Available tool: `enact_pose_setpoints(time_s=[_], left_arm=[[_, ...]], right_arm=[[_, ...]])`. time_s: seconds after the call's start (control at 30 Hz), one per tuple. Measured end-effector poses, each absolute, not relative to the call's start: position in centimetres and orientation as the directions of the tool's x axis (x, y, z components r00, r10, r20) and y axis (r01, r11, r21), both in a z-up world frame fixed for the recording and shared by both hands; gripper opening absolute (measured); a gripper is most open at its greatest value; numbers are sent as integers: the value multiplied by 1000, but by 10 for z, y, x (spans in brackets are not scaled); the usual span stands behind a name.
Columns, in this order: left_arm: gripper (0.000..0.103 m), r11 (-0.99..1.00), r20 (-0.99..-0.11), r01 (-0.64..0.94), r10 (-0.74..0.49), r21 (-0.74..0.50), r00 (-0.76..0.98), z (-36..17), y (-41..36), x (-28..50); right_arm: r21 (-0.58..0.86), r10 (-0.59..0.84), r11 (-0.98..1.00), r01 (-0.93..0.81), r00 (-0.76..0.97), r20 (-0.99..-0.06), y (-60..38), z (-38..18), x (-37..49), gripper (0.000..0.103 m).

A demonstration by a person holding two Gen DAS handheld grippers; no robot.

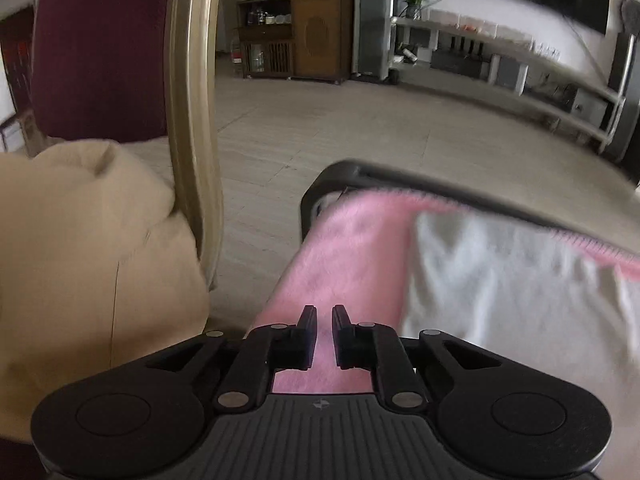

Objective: Fold clothes

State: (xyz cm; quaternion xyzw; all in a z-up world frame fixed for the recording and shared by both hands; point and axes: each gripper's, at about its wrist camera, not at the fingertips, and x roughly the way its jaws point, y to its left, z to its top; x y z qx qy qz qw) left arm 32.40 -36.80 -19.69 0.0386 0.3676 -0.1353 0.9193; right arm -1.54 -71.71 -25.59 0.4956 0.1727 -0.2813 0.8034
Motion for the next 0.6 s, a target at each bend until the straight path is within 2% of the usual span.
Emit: enact_pose_setpoints(time_s=[0.1, 0.17, 0.2, 0.27, 0.33, 0.4, 0.43, 0.53, 0.57, 0.6], left_arm=[[12, 912, -677, 397, -357, -103, 644, -185, -378, 320], [13, 832, -692, 532, -478, -159, 540, -189, -398, 310], [18, 793, -696, 585, -517, -171, 498, -192, -409, 305], [22, 774, -701, 627, -496, -90, 512, -202, -431, 296], [25, 814, -702, 581, -418, -8, 576, -214, -446, 302], [24, 859, -676, 512, -365, 21, 640, -215, -445, 313], [24, 888, -665, 457, -311, 52, 679, -215, -444, 324], [25, 939, -628, 316, -163, 138, 760, -217, -442, 348], [27, 946, -615, 281, -125, 163, 779, -216, -441, 353], [33, 948, -604, 263, -106, 178, 790, -215, -440, 354]], right_arm=[[709, -230, 434, 556, 829, -509, -706, -240, 3, 26], [734, -124, 468, 492, 859, -497, -697, -241, 24, 26], [746, -60, 484, 458, 867, -494, -691, -244, 37, 26], [769, 70, 509, 386, 872, -484, -679, -249, 64, 25], [739, 85, 549, 392, 853, -515, -678, -255, 79, 25], [706, 96, 588, 396, 832, -546, -677, -261, 93, 18], [699, 57, 588, 406, 842, -537, -685, -262, 93, 18], [593, -254, 574, 565, 811, -528, -704, -258, 77, 18], [520, -375, 565, 640, 761, -529, -708, -257, 71, 21], [445, -491, 543, 712, 700, -519, -712, -256, 65, 20]])
